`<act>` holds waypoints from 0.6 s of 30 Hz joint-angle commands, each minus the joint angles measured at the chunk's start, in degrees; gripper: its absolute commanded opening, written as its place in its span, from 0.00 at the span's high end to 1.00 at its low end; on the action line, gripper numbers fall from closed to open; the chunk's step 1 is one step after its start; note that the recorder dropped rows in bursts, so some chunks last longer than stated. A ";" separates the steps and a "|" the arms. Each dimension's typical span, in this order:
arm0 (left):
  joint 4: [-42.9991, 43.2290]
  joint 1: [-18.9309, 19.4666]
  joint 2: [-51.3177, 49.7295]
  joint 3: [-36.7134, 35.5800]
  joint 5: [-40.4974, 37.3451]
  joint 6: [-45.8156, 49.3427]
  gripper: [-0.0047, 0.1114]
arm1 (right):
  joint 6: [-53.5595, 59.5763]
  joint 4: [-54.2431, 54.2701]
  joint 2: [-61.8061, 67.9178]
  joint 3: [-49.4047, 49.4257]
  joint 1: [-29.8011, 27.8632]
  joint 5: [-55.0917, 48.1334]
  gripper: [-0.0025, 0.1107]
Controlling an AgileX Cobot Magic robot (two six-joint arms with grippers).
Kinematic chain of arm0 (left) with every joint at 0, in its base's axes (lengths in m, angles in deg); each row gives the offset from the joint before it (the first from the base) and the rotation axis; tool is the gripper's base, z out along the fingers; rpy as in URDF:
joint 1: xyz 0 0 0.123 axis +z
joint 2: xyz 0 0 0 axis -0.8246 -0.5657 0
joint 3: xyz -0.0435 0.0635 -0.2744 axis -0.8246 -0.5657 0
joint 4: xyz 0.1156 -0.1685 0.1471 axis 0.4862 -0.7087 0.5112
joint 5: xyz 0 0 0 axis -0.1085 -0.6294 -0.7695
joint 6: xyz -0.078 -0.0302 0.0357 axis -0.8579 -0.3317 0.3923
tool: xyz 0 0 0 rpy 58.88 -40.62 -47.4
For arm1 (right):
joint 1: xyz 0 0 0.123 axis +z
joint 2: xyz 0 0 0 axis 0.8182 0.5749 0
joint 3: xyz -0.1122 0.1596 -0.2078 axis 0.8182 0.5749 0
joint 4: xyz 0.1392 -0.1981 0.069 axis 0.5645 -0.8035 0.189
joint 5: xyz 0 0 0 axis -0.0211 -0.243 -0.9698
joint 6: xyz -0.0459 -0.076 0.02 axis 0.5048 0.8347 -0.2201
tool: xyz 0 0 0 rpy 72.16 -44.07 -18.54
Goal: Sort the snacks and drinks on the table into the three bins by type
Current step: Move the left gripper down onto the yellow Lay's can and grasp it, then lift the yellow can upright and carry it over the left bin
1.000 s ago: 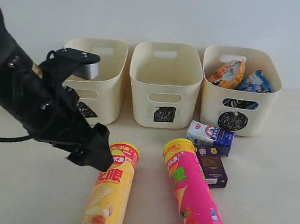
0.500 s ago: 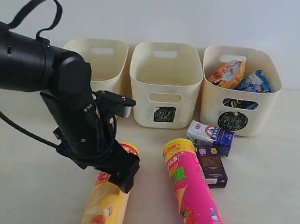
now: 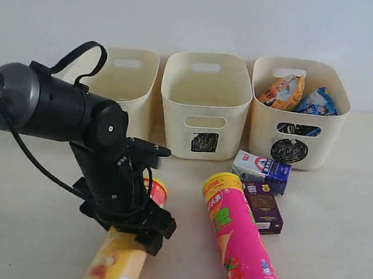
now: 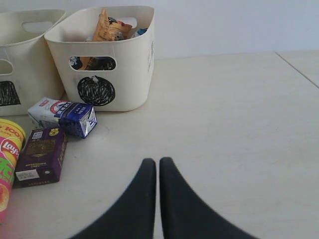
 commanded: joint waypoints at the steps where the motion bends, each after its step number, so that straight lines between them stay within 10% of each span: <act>1: -0.16 -0.44 -1.00 0.45 0.67 -0.55 0.63 | 0.07 0.20 -0.37 0.22 0.07 0.71 0.98; 4: 0.41 -0.44 -0.54 0.45 0.54 2.39 0.92 | 0.07 0.20 -0.37 0.22 0.07 0.71 0.98; 18: -0.19 -0.05 16.26 3.00 -6.18 4.89 0.93 | 0.07 0.20 -0.37 0.22 0.07 0.71 0.98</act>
